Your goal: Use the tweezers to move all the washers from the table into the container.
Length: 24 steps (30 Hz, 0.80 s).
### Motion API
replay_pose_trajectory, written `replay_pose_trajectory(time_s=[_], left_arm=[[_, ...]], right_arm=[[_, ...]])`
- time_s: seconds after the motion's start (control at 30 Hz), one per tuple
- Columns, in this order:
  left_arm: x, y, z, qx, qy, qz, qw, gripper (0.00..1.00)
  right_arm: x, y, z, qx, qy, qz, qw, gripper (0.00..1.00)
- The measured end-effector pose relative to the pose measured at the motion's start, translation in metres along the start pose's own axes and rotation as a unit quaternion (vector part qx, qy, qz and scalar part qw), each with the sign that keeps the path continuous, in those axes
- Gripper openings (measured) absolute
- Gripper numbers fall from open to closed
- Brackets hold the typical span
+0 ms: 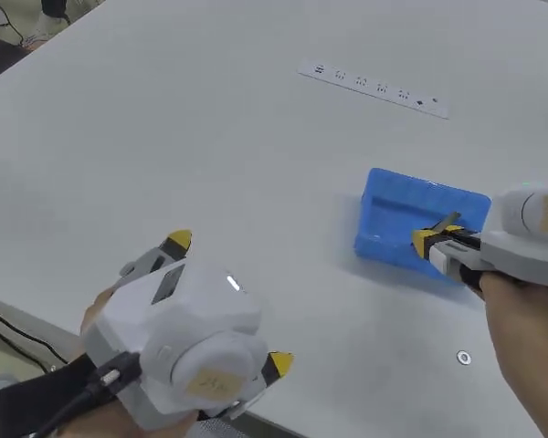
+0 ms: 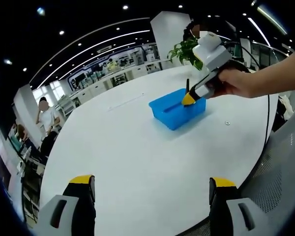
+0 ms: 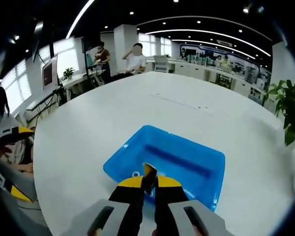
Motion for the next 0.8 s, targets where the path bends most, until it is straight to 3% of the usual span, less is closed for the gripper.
replay_pose_trajectory(time_s=[0.8], left_arm=[[0.0002, -0.001, -0.0022, 0.0, -0.001, 0.002, 1.0, 0.99]], right_arm=[[0.0063, 0.0017, -0.0019, 0.004, 0.013, 0.012, 0.9998, 0.05]])
Point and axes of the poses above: the centre of the closed fingertips' face, and the gripper's own axes: z roughly forward along the fingers, x roughly to its right, y roughly out of its underside, the point moved 6 cm from there along -z, roughly backward along the fingers, and after that the axes turned 4 degrees about -z, right-handed, at the moved point
